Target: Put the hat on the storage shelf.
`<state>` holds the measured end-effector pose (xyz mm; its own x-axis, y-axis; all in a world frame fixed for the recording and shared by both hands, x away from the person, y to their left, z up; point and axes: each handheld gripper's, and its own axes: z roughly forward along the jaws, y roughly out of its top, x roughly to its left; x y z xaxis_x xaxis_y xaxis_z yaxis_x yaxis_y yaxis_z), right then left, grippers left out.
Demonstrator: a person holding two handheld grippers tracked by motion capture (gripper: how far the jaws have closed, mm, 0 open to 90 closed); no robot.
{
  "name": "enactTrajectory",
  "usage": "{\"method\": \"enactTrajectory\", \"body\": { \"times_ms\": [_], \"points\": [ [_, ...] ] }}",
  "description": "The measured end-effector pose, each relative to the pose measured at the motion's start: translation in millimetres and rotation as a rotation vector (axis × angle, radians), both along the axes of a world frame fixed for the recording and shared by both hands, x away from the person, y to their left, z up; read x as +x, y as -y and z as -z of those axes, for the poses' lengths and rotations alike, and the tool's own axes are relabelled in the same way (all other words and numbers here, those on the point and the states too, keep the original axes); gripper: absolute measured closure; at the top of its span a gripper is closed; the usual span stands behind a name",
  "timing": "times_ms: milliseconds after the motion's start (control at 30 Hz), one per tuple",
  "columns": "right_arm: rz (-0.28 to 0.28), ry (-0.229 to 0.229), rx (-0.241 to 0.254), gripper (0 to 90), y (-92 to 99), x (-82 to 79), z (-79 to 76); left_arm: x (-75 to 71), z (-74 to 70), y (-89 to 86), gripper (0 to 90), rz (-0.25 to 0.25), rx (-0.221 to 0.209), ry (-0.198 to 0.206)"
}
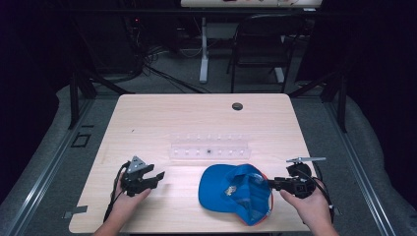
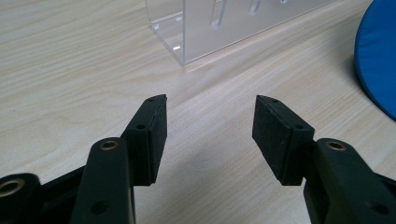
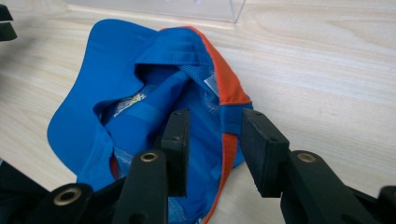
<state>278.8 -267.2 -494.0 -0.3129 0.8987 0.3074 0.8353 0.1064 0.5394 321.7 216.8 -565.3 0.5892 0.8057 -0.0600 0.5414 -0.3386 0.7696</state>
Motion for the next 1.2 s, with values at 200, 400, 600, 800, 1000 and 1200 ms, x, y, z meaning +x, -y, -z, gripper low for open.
{"method": "enactTrajectory", "body": {
  "times_ms": [200, 400, 600, 800, 1000, 1200],
  "points": [
    [-0.019, -0.030, 0.005, 62.8, -4.4, 1.2, -2.1, -0.1, -0.3, -0.4, 45.8, 0.000, -0.002, -0.005],
    [-0.041, -0.062, -0.002, 61.4, -8.5, 1.8, -3.4, -0.1, -0.2, -0.5, 45.7, -0.002, -0.002, -0.011],
    [-0.041, -0.112, -0.014, 60.5, -9.5, 1.7, -2.9, 0.0, -0.1, -0.4, 45.8, 0.001, 0.000, -0.009],
    [-0.040, -0.152, -0.015, 60.2, -6.0, 3.3, 3.1, -0.5, 0.2, 1.0, 45.7, -0.003, -0.002, -0.005],
    [-0.029, -0.191, 0.005, 60.4, 1.3, 4.9, 14.7, -0.1, 0.4, 0.8, 45.7, 0.000, 0.003, -0.008],
    [-0.015, -0.214, 0.019, 60.6, 5.9, 5.1, 25.5, -0.2, 0.8, 1.3, 45.7, -0.002, 0.002, -0.008]
  ]
}}
